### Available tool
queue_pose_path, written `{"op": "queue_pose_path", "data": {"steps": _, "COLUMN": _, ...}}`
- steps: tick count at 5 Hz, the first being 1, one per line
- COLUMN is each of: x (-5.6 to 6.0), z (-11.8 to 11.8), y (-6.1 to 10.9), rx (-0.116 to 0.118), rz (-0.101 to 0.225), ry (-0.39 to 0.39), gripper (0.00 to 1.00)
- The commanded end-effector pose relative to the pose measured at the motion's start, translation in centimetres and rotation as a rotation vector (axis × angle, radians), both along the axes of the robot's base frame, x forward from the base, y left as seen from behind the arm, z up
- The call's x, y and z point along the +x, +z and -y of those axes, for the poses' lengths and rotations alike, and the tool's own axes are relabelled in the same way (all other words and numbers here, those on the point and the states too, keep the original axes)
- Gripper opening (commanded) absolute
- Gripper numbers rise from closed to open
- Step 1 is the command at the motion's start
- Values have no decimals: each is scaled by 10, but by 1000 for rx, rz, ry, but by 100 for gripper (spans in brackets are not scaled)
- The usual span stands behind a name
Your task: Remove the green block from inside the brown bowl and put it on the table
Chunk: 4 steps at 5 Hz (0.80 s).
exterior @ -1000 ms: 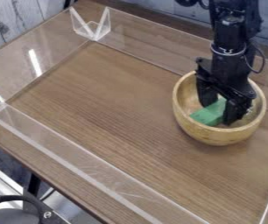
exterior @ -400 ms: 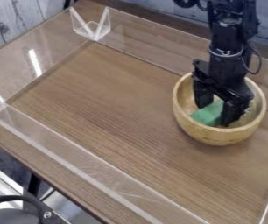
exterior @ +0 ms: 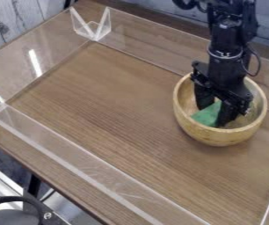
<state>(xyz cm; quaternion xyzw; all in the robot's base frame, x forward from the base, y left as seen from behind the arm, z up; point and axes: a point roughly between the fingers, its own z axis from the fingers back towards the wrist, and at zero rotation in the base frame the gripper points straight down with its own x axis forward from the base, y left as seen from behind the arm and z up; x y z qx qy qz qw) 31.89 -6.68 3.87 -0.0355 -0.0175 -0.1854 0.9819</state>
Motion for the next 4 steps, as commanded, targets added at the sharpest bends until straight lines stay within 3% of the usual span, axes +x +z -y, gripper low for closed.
{"op": "queue_pose_path", "data": {"steps": 1, "x": 12, "z": -1, "y": 17, "rx": -8, "rz": 62, "ry": 10, "gripper": 0}}
{"op": "queue_pose_path", "data": {"steps": 4, "x": 10, "z": -5, "y": 29, "rx": -11, "rz": 80, "ry": 25, "gripper": 0}}
